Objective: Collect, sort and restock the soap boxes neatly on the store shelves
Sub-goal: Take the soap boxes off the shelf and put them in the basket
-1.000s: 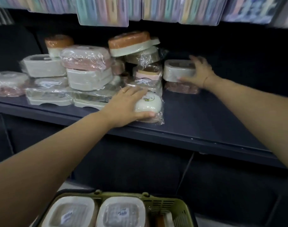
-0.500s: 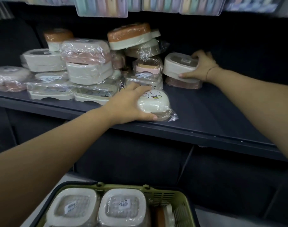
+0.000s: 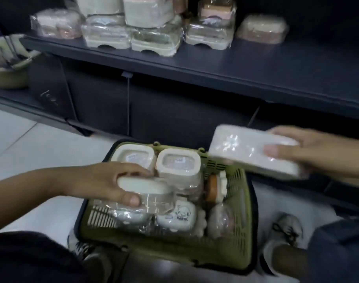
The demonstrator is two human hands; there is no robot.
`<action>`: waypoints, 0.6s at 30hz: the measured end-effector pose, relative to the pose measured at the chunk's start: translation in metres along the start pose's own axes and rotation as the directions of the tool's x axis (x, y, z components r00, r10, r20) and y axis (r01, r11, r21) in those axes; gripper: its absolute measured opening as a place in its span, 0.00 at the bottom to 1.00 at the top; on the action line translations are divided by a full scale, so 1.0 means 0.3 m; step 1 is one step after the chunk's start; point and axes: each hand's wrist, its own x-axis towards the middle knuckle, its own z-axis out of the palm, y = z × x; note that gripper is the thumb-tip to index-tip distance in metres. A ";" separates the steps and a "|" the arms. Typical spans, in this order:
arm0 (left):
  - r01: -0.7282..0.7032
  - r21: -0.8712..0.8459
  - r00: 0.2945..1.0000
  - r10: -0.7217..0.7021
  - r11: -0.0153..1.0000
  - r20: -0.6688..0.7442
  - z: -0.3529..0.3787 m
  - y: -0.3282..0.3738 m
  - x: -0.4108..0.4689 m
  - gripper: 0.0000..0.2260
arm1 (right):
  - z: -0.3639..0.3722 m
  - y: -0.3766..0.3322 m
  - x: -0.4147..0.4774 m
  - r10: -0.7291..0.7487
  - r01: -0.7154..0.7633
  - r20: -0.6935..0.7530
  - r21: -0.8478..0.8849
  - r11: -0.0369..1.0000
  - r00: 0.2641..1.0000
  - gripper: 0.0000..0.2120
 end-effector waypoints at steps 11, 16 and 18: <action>0.306 0.329 0.882 -0.396 0.893 0.255 0.168 -0.316 0.088 0.39 | 0.659 0.379 0.176 0.466 -0.479 0.397 -0.075 0.875 0.791 0.35; 0.229 0.399 0.932 -0.319 0.888 0.174 0.202 -0.440 0.119 0.43 | 0.713 0.456 0.222 0.426 -0.412 0.419 -0.129 0.902 0.802 0.42; 0.254 0.430 0.921 -0.352 0.867 0.167 0.210 -0.424 0.131 0.39 | 0.710 0.464 0.232 0.408 -0.368 0.422 -0.177 0.913 0.809 0.42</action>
